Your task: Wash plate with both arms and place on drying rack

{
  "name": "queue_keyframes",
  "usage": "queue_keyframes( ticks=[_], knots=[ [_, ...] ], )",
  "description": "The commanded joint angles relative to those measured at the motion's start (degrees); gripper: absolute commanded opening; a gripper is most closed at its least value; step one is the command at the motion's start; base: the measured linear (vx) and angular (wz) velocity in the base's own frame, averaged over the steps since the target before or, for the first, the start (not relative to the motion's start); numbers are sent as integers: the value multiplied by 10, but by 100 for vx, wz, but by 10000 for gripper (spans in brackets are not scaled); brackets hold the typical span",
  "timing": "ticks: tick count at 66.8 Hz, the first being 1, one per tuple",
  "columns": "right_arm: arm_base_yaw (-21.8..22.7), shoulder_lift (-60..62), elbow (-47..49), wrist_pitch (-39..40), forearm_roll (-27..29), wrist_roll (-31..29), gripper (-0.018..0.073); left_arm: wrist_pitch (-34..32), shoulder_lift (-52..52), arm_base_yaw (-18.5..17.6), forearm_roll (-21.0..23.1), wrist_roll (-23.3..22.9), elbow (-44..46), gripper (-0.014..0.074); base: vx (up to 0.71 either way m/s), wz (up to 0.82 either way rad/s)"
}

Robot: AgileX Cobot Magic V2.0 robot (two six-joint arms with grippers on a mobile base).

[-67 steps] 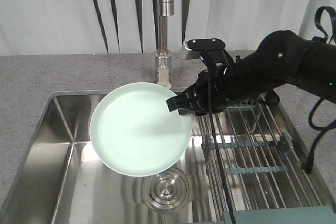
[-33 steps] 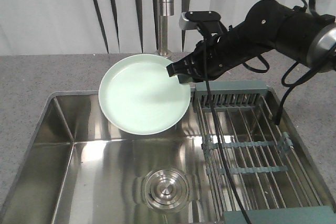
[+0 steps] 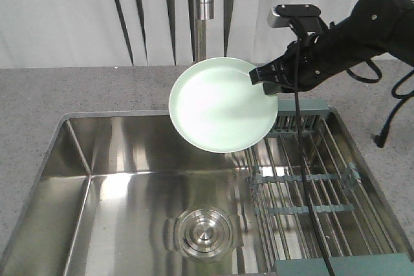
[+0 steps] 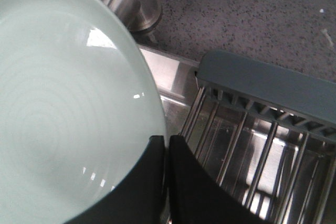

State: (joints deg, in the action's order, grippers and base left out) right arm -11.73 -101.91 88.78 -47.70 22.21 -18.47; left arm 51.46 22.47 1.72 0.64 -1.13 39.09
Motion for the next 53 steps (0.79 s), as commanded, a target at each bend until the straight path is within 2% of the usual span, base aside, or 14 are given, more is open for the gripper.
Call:
queue_keyframes(
  ticks=[1, 11, 27, 40, 53],
  knots=[
    [18, 56, -20, 34, 10, -2, -1, -36, 6, -1, 4, -5, 12, 585, 0, 0],
    [42, 101, -83, 35, 0, -2, -1, -36, 6, -1, 4, -5, 12, 585, 0, 0],
    [75, 158, -149, 20, -52, 17, -1, -36, 6, -1, 4, -5, 12, 585, 0, 0],
    [94, 175, -177, 4, -107, 37, -1, -36, 6, -1, 4, -5, 12, 585, 0, 0],
    [102, 175, -199, 1, -189, 72, -1, -36, 6, -1, 4, -5, 12, 585, 0, 0]
  ],
)
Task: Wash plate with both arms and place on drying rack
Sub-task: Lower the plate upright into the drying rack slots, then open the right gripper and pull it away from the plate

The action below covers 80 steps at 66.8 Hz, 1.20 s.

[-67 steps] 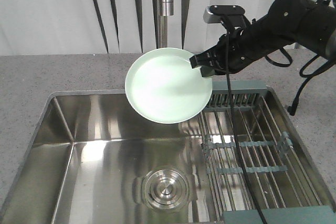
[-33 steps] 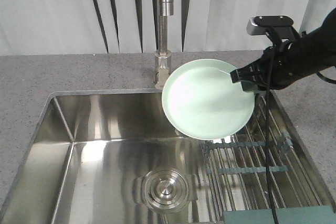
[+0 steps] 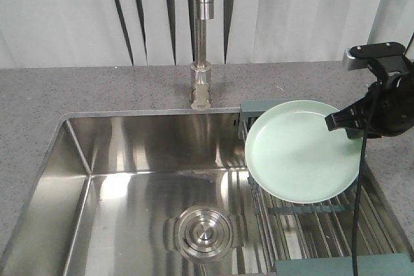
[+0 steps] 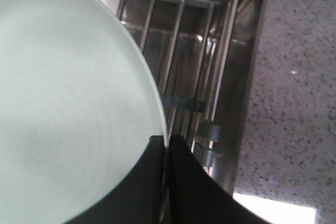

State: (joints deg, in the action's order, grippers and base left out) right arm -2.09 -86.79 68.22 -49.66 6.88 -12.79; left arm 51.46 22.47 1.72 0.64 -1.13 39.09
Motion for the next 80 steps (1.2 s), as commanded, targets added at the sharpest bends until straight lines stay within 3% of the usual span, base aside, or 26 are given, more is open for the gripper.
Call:
queue_keyframes(
  ticks=[1, 18, 46, 65, 72, 80],
  knots=[
    [5, 24, 5, 21, -40, 17, -1, -36, 6, -1, 4, -5, 12, 585, 0, 0],
    [5, 8, -27, 38, -113, 40, -1, -36, 6, -1, 4, -5, 12, 585, 0, 0],
    [5, -59, -28, 72, -125, 41, 14, -36, 6, -1, 4, -5, 12, 585, 0, 0],
    [5, -70, -28, 76, -124, 54, 185, -36, 6, -1, 4, -5, 12, 585, 0, 0],
    [5, -49, -28, 80, -123, 56, 281, -36, 6, -1, 4, -5, 12, 585, 0, 0],
    [5, -11, -28, 82, -119, 70, 328, -36, 6, -1, 4, -5, 12, 585, 0, 0]
  ],
)
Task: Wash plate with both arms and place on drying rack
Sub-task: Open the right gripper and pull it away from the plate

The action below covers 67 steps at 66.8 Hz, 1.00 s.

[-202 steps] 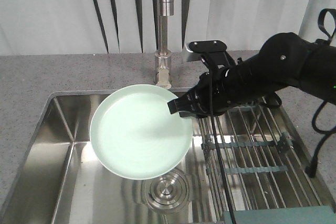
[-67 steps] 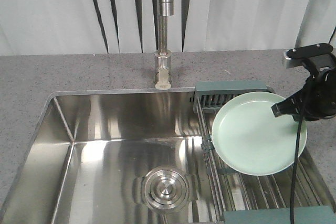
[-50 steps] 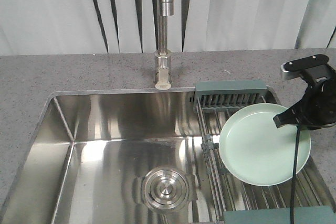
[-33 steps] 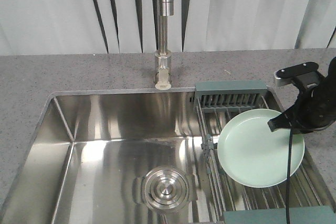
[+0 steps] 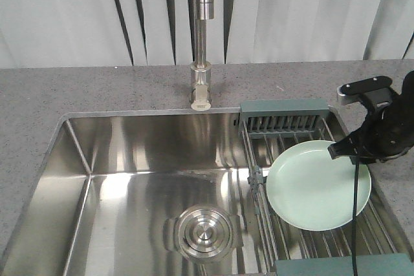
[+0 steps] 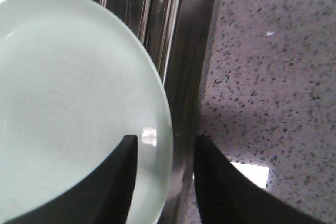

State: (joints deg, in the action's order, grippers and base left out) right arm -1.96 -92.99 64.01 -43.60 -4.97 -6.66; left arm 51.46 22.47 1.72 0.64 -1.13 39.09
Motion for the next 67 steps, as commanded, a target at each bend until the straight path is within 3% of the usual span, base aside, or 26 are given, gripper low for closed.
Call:
queue_keyframes(
  ticks=[1, 29, 46, 67],
  knots=[
    [4, 60, 14, 20, 1, 9, 329, -36, 6, -1, 4, -5, 12, 585, 0, 0],
    [-67, 249, 4, 12, 53, 11, 294, -36, 6, -1, 4, -5, 12, 585, 0, 0],
    [-81, 376, -119, 66, 84, 11, 280, -36, 6, -1, 4, -5, 12, 585, 0, 0],
    [-81, 542, -247, 62, 91, 21, 280, -36, 6, -1, 4, -5, 12, 585, 0, 0]
  ],
)
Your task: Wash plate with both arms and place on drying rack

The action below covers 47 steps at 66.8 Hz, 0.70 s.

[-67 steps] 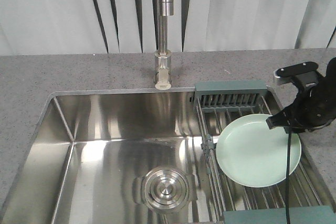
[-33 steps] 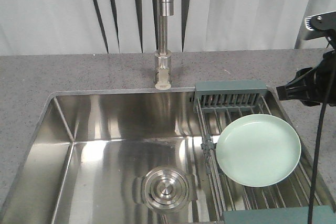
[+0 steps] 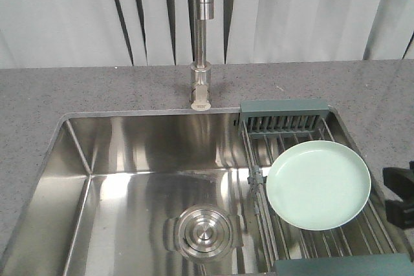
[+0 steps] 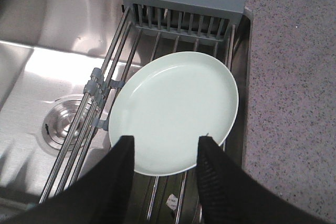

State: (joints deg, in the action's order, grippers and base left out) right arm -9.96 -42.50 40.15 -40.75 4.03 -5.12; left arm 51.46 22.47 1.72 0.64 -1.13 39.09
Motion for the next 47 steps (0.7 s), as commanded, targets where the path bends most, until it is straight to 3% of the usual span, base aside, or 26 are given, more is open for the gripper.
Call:
queue_keyframes(
  ticks=[1, 23, 47],
  knots=[
    [-1, 46, -15, 32, 1, 7, 280, -36, 6, -1, 4, -5, 12, 585, 0, 0],
    [-1, 152, -81, 7, 14, 8, 280, -36, 6, -1, 4, -5, 12, 585, 0, 0],
    [-1, 159, -87, 3, 13, 8, 280, -36, 6, -1, 4, -5, 12, 585, 0, 0]
  ],
)
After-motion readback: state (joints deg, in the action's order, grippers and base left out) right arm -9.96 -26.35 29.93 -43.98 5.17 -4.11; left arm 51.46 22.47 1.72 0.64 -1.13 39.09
